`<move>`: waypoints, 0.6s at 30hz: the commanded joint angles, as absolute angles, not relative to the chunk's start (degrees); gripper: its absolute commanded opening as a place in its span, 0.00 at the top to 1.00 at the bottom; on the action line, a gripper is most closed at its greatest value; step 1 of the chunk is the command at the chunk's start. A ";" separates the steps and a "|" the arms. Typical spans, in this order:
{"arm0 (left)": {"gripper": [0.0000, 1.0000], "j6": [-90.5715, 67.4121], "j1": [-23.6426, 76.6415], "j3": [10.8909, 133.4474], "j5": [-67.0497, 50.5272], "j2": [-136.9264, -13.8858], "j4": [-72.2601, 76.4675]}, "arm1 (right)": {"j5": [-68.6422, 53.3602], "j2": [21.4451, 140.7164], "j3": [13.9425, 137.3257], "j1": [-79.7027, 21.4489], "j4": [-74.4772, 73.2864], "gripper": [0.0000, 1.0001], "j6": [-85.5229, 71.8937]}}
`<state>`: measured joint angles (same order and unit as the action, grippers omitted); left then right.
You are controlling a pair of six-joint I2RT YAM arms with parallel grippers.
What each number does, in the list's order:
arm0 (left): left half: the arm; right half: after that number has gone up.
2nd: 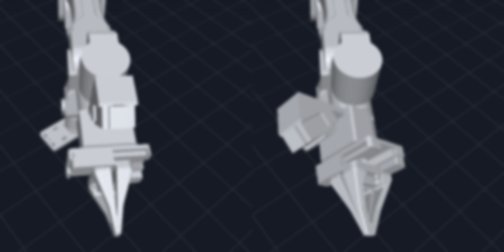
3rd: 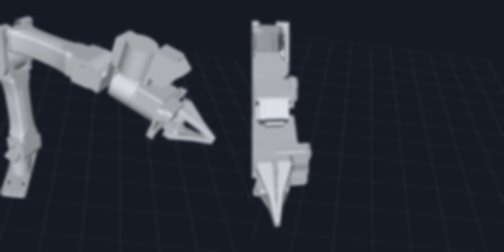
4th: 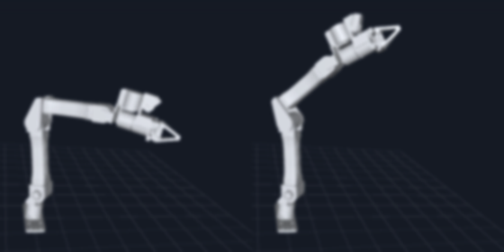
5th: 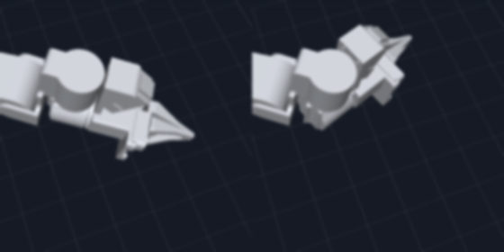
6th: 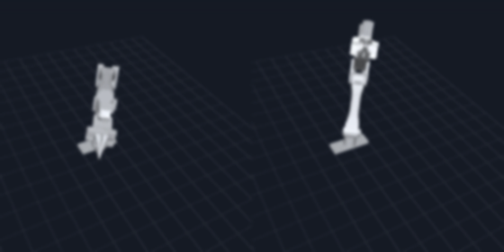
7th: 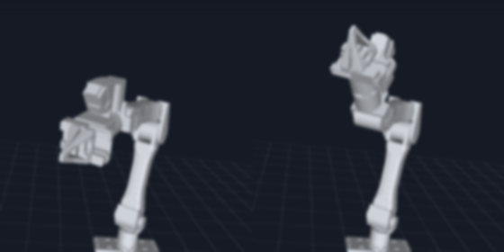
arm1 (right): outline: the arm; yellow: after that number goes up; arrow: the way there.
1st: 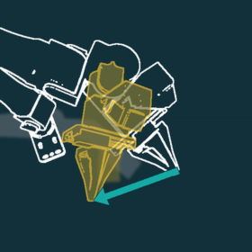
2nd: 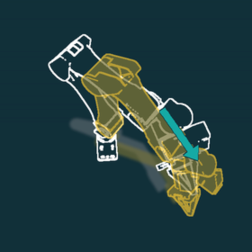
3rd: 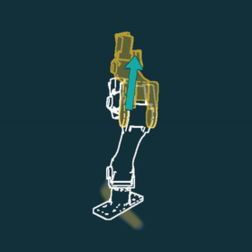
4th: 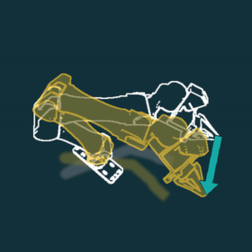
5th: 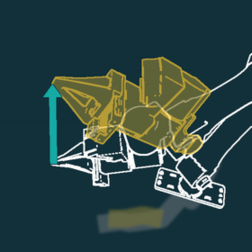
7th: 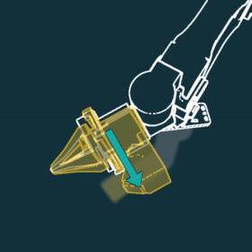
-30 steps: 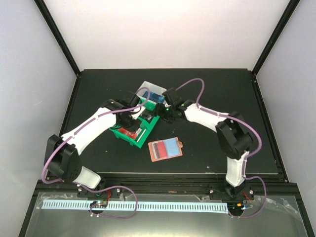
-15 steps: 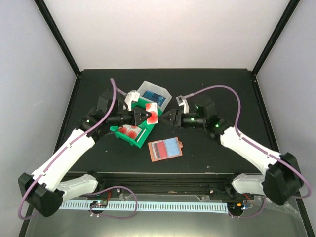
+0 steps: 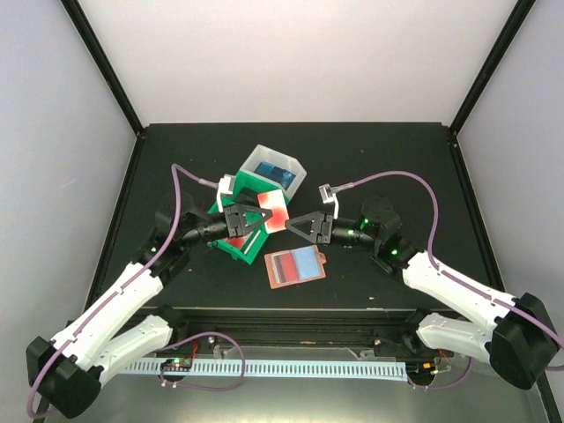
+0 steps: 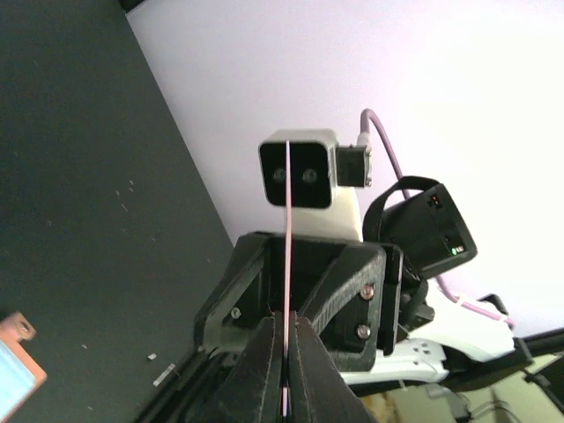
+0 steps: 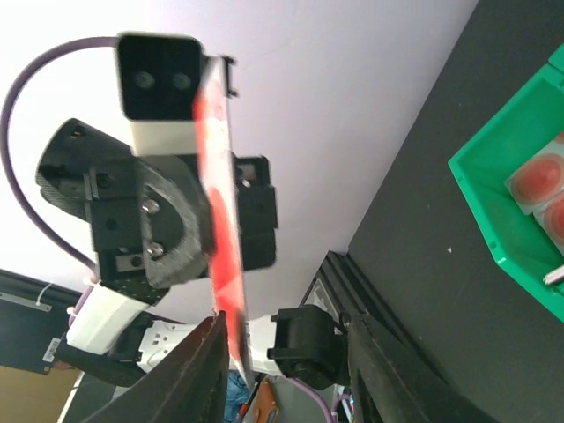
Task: Put the credit cards into the card holder
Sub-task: Pick up the credit card from the storage box.
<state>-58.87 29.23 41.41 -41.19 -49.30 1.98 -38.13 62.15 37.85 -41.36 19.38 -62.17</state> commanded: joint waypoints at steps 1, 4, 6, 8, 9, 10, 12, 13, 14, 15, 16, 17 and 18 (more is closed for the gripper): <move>0.98 -63.75 29.51 38.44 -45.93 -47.65 10.81 | -38.45 61.90 35.83 -41.61 29.75 0.62 -64.90; 0.98 -63.04 29.69 37.78 -46.54 -47.06 9.99 | -40.12 62.26 36.02 -41.85 30.91 0.64 -65.47; 0.98 -63.10 30.00 37.54 -46.96 -46.81 10.04 | -40.55 62.46 36.03 -42.00 31.19 0.68 -65.70; 0.98 -62.98 30.37 37.32 -47.19 -46.63 10.03 | -41.00 62.90 36.20 -42.00 31.10 0.73 -65.81; 0.98 -62.95 30.43 37.13 -47.20 -46.65 10.02 | -41.33 63.11 36.14 -42.03 31.63 0.76 -66.15; 0.98 -62.93 30.60 36.97 -47.24 -46.79 10.02 | -41.73 63.35 35.94 -42.08 32.81 0.78 -66.69; 0.97 -63.09 31.02 36.55 -47.73 -47.20 10.48 | -42.41 63.64 35.29 -42.05 35.24 0.85 -68.00; 0.96 -63.05 31.36 36.42 -47.88 -47.42 10.42 | -42.72 63.64 35.03 -42.07 36.10 0.89 -68.32; 0.95 -62.89 31.85 36.20 -47.85 -47.53 10.19 | -43.08 63.53 34.76 -42.10 36.42 0.94 -68.39; 0.94 -62.55 32.15 36.07 -47.71 -47.55 9.74 | -43.10 63.29 34.38 -42.08 36.41 0.98 -68.41; 0.92 -61.94 32.29 35.96 -47.33 -47.48 8.79 | -43.07 62.95 33.92 -42.10 36.50 0.99 -68.34; 0.91 -61.03 32.36 35.87 -46.76 -47.34 7.50 | -43.03 62.37 33.41 -42.02 36.59 0.99 -68.09; 0.87 -59.90 32.46 35.86 -46.19 -47.14 5.82 | -42.53 61.66 32.91 -42.01 35.91 0.99 -67.57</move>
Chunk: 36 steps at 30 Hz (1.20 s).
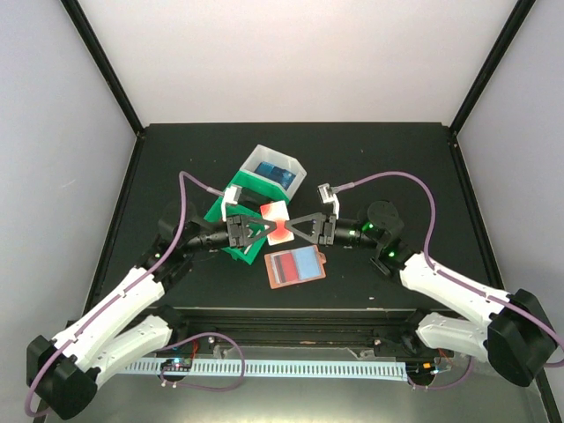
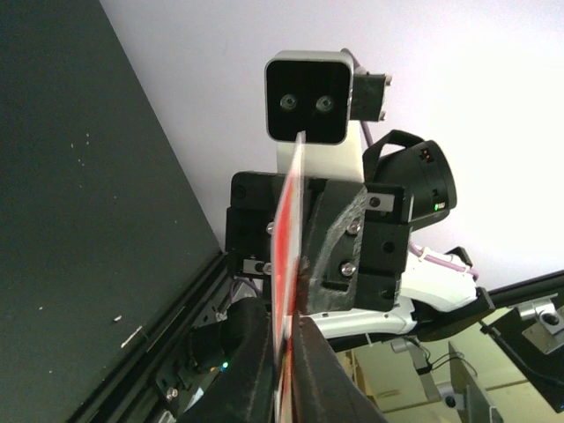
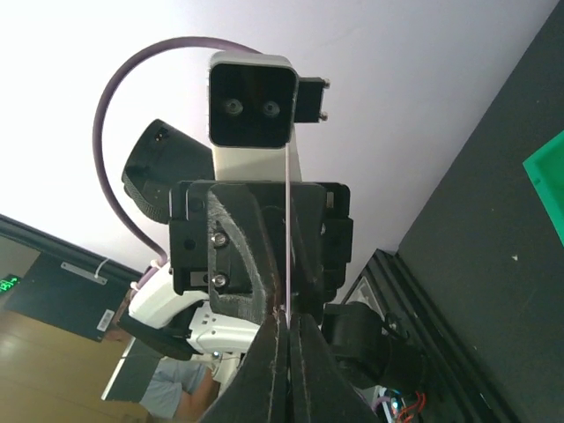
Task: Put the credit cards into the card holder
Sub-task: Pick up the credit card from the storage box, then insert the credit card into the card holder.
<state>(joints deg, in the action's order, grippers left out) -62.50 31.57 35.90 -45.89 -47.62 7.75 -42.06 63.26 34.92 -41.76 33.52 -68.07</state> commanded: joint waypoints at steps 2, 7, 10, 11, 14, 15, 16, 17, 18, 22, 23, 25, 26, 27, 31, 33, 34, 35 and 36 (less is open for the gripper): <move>0.68 -56.97 32.50 35.86 -43.82 -46.63 1.41 | -40.76 59.72 32.32 -42.09 31.48 0.99 -64.68; 0.34 -47.84 33.13 34.78 -32.37 -43.39 -12.78 | -31.17 54.10 31.29 -41.79 7.06 0.99 -52.42; 0.33 -46.51 34.45 31.34 -28.54 -42.74 -14.27 | -24.27 53.12 29.59 -41.02 -4.80 0.99 -45.72; 0.34 -46.45 35.18 29.78 -27.28 -43.06 -14.13 | -23.39 53.40 28.67 -40.35 -6.49 0.99 -44.76; 0.35 -45.63 39.14 27.12 -20.96 -44.11 -12.95 | -23.73 55.12 25.23 -39.17 -6.62 0.99 -43.27; 0.35 -45.58 40.83 26.29 -17.96 -44.49 -12.09 | -23.85 55.59 24.39 -38.93 -6.04 0.99 -42.96; 0.35 -45.62 42.22 25.35 -15.81 -45.24 -10.49 | -23.94 56.67 23.67 -38.70 -5.38 0.99 -42.64; 0.36 -45.47 43.37 24.71 -14.59 -46.55 -8.76 | -24.25 57.69 23.17 -38.34 -4.64 0.99 -42.36; 0.37 -45.57 44.57 24.47 -13.44 -48.21 -7.31 | -24.52 58.53 22.79 -38.06 -3.77 0.99 -42.17; 0.48 -43.80 47.30 26.75 -13.09 -58.94 -3.06 | -26.03 63.79 21.59 -37.58 1.78 0.99 -41.93; 0.54 -43.51 47.88 27.79 -13.02 -61.50 -2.76 | -26.79 65.34 21.54 -37.43 3.36 0.99 -41.88; 0.62 -42.61 49.00 29.86 -12.32 -66.11 -2.77 | -28.00 68.21 21.69 -37.27 6.45 0.99 -41.63; 0.66 -42.28 49.43 30.77 -11.74 -68.08 -2.85 | -28.20 69.29 21.79 -37.27 7.69 0.99 -41.60; 0.69 -42.07 49.81 31.36 -11.37 -70.04 -2.75 | -28.41 70.28 21.87 -37.30 8.93 0.99 -41.53; 0.76 -41.74 50.47 32.86 -8.48 -75.50 -3.65 | -29.13 72.71 21.84 -37.30 13.41 0.99 -41.88; 0.77 -41.52 50.75 33.34 -6.05 -76.82 -5.76 | -29.56 73.67 21.56 -37.22 15.53 0.99 -42.19; 0.77 -41.49 50.73 33.72 -4.79 -77.45 -7.47 | -29.68 74.30 21.52 -37.24 16.12 0.99 -42.13; 0.76 -41.59 50.71 34.23 -3.27 -77.97 -9.54 | -29.81 74.96 21.45 -37.30 16.69 0.99 -42.19; 0.76 -41.92 50.74 34.69 -1.72 -78.44 -11.43 | -30.05 75.68 21.52 -37.27 17.40 0.99 -42.24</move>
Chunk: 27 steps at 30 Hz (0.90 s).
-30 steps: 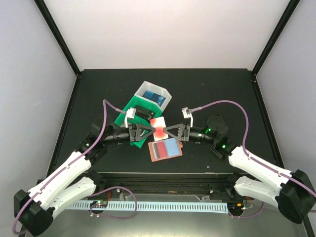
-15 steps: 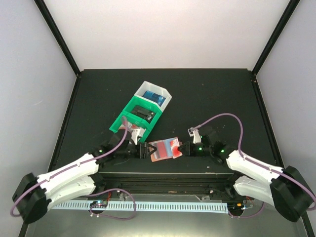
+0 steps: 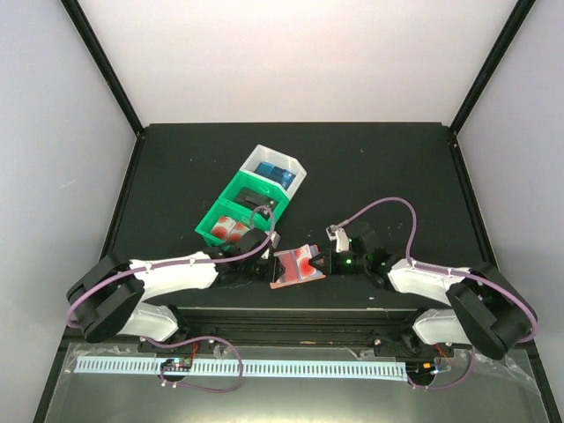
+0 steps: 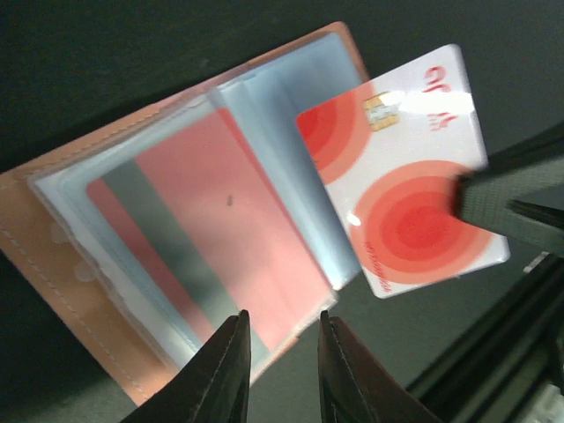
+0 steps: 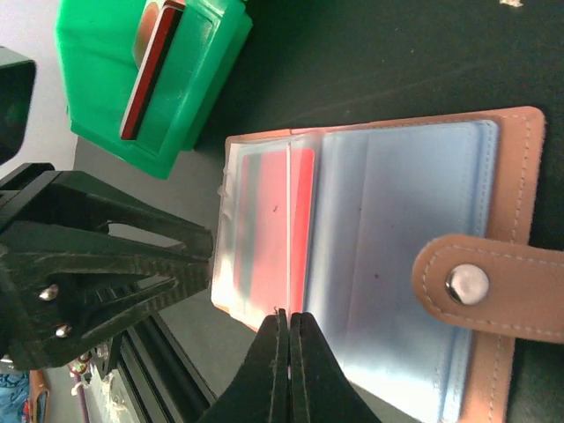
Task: Put the credit cards into the card holder
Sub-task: Insert the credit card into the card holder.
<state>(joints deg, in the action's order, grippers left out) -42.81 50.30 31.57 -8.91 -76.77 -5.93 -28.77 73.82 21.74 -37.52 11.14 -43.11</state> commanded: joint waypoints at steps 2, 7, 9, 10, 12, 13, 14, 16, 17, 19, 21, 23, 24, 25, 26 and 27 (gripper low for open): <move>0.74 -42.55 50.71 34.85 0.20 -78.87 -13.50 | -30.83 77.26 21.58 -37.27 19.04 0.99 -42.50; 0.66 -43.53 50.71 33.34 1.39 -79.15 -13.81 | -32.66 82.35 21.93 -37.26 22.63 0.99 -43.10; 0.65 -43.83 50.79 33.27 1.64 -79.69 -14.40 | -34.61 84.33 21.61 -37.28 25.34 0.99 -44.47; 0.65 -43.99 50.81 33.09 1.57 -80.09 -14.42 | -35.31 85.14 21.44 -37.28 26.65 0.99 -45.12; 0.63 -44.29 50.80 32.73 1.48 -80.51 -14.31 | -36.47 86.71 20.86 -37.31 29.48 0.99 -46.79; 0.62 -44.32 50.80 32.58 1.56 -80.75 -14.26 | -36.68 87.36 20.76 -37.30 30.13 0.99 -47.42; 0.61 -44.31 50.87 32.42 1.46 -81.01 -14.05 | -36.80 87.94 20.62 -37.31 30.77 0.99 -48.12; 0.61 -44.41 50.89 32.07 1.27 -81.56 -13.39 | -36.86 89.15 20.44 -37.28 31.53 0.99 -49.60; 0.61 -44.44 50.89 31.92 1.18 -81.79 -13.14 | -36.72 89.82 20.47 -37.30 31.46 0.99 -50.76; 0.64 -44.63 50.97 31.78 1.28 -82.27 -13.03 | -36.03 90.69 20.37 -37.50 31.77 0.99 -53.01; 0.68 -44.82 51.04 31.58 1.24 -82.59 -12.87 | -34.54 90.98 20.10 -37.90 31.78 0.99 -54.88; 0.69 -44.98 51.25 31.47 1.27 -82.78 -12.81 | -31.94 90.84 19.42 -37.97 31.66 0.99 -56.30; 0.69 -45.07 51.32 31.40 1.26 -82.79 -12.75 | -30.85 90.74 18.94 -38.09 32.33 0.99 -56.89; 0.69 -45.16 51.45 31.34 1.30 -82.79 -12.68 | -30.31 90.87 18.82 -38.13 32.83 0.99 -57.21; 0.69 -45.27 51.51 31.25 1.06 -82.79 -12.55 | -29.94 91.27 18.81 -38.16 33.16 0.99 -57.48; 0.69 -45.34 51.59 31.16 0.83 -82.79 -12.30 | -29.75 91.73 18.85 -38.38 33.78 0.99 -57.71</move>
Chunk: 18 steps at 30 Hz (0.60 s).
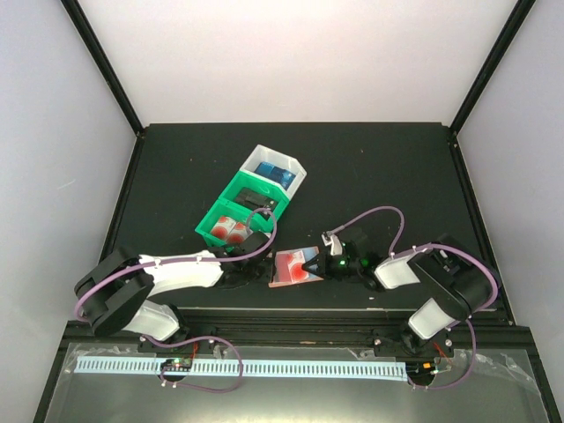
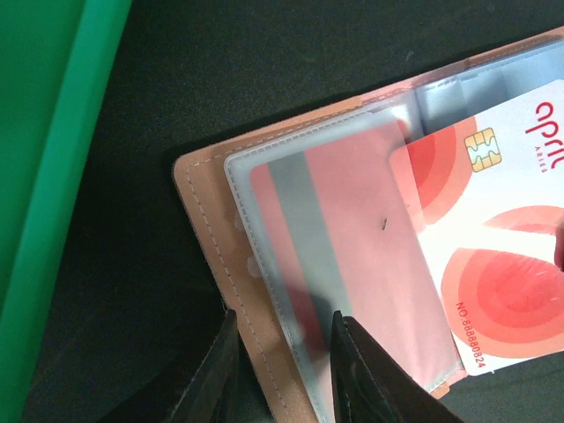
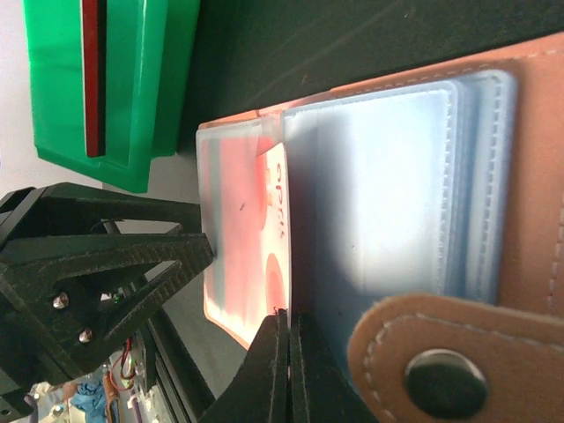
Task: Put the credit cards into the card holder
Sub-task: Insert the credit card into the card holder.
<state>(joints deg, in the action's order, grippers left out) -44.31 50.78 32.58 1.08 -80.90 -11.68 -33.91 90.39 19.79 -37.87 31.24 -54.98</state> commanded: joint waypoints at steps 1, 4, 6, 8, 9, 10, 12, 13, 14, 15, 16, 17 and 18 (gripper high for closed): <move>0.69 -45.42 51.71 31.12 0.64 -82.75 -12.23 | -29.64 92.20 19.04 -38.58 34.23 0.99 -57.86; 0.68 -45.51 51.90 31.11 0.65 -82.63 -12.39 | -29.12 94.06 18.90 -39.04 37.14 0.99 -59.49; 0.68 -45.61 52.02 31.03 0.62 -82.49 -12.35 | -29.03 95.18 18.94 -39.50 38.96 0.99 -60.56; 0.68 -45.69 52.18 30.81 0.59 -82.32 -12.22 | -28.57 95.96 19.10 -40.22 40.06 0.99 -61.38; 0.68 -45.77 52.20 30.72 0.56 -82.35 -12.13 | -28.38 96.36 19.34 -40.50 40.31 0.99 -61.57; 0.68 -45.87 52.21 30.60 0.59 -82.33 -12.06 | -28.19 96.72 19.60 -40.99 40.27 0.99 -61.80; 0.67 -45.97 52.34 30.42 0.26 -82.35 -11.68 | -28.00 97.57 20.04 -41.98 40.71 0.99 -62.25; 0.67 -46.12 52.38 30.35 0.20 -82.31 -11.57 | -28.08 98.02 20.24 -42.47 41.11 0.99 -62.57; 0.66 -46.17 52.49 30.18 0.02 -82.27 -11.33 | -28.12 98.54 20.42 -42.95 41.65 0.99 -62.91; 0.66 -46.25 52.52 30.11 0.01 -82.27 -11.10 | -28.25 99.02 20.54 -43.38 42.06 0.99 -63.26; 0.66 -46.30 52.55 30.00 0.00 -82.25 -10.88 | -28.40 99.43 20.68 -43.89 42.51 0.99 -63.54; 0.65 -46.40 52.51 29.93 -0.07 -82.26 -10.69 | -28.61 99.83 21.00 -44.22 42.61 0.99 -63.74; 0.65 -46.47 52.62 29.77 -0.11 -82.19 -10.45 | -28.58 100.11 21.22 -44.66 42.70 0.99 -63.94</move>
